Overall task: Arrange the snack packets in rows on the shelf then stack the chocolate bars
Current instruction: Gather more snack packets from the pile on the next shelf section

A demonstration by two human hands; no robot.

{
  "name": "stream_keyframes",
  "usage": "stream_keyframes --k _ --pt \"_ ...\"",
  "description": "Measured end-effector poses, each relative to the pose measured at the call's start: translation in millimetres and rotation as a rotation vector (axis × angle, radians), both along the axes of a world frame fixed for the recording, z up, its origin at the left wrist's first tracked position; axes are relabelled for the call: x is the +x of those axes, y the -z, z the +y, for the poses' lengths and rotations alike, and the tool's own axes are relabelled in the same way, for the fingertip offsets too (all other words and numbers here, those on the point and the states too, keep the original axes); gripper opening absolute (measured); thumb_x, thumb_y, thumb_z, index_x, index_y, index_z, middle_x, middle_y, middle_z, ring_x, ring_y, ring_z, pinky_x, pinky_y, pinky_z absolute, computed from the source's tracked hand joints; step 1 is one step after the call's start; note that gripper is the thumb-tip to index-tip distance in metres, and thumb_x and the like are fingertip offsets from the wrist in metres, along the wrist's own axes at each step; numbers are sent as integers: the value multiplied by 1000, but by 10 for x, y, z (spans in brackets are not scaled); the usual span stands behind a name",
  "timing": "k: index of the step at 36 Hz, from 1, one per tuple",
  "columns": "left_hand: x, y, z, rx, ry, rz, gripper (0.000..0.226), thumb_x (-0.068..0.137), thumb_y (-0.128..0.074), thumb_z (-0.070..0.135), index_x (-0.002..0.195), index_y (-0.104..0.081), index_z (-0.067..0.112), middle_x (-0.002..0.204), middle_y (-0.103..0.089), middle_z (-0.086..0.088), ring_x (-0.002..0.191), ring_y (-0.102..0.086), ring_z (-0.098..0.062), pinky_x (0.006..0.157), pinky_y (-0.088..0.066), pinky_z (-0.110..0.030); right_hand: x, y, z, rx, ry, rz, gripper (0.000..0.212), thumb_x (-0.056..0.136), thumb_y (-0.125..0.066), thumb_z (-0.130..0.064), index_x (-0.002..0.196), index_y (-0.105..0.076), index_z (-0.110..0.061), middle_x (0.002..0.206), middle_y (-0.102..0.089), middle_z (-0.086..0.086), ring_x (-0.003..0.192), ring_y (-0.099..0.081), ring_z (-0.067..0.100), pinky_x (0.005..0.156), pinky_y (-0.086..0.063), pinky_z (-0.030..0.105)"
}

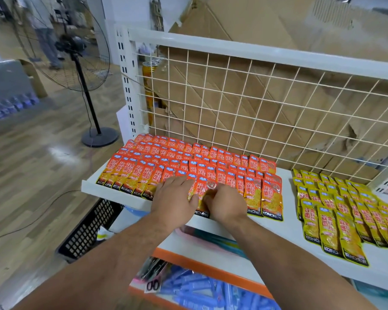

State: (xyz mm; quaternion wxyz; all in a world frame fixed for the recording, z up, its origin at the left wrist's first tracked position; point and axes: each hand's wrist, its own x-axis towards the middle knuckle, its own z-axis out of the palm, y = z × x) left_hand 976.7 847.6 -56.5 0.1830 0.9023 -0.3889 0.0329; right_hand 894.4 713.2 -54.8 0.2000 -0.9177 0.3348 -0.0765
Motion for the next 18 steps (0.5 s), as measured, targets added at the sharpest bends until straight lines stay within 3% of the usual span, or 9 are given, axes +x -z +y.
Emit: stream_keyframes --k 3,5,7,9,11,18 --pt "-2 45 -62 -10 19 14 53 97 -45 46 147 -44 26 152 -42 5 142 -31 -18 116 -23 -38 -108 23 -42 -141 -63 6 28 94 -49 -40 107 -66 -22 97 -67 3 93 -62 28 67 -44 33" --pt "-32 75 -121 -16 37 30 53 97 -46 45 146 -45 25 152 -42 4 142 -31 -19 117 -22 -39 -192 47 -91 -258 -129 26 33 91 -46 -44 109 -66 -24 105 -65 2 103 -58 30 80 -46 39" --pt "-86 103 -193 -26 62 36 55 94 -42 47 145 -47 27 150 -46 3 141 -34 -21 116 -23 -40 -293 39 -137 -304 -144 53 43 87 -51 -48 124 -62 -28 128 -60 1 118 -51 31 92 -44 44" --pt "-154 122 -281 -36 82 35 61 88 -35 50 144 -48 30 147 -48 4 138 -37 -21 115 -26 -40 -407 5 -194 -281 -130 106 59 89 -52 -54 143 -48 -31 152 -43 2 136 -38 31 105 -36 47" --pt "-218 141 -379 -28 103 44 61 89 -33 52 145 -46 30 149 -46 6 139 -34 -21 116 -24 -40 -517 -27 -275 -262 -115 152 65 92 -48 -59 150 -36 -32 160 -30 1 144 -26 29 114 -27 49" --pt "-491 141 -715 5 193 83 54 99 -38 50 149 -39 31 157 -35 6 145 -24 -19 121 -15 -40 -889 -44 -521 -246 -15 169 71 88 -48 -62 151 -33 -33 159 -32 -1 143 -27 28 113 -29 47"
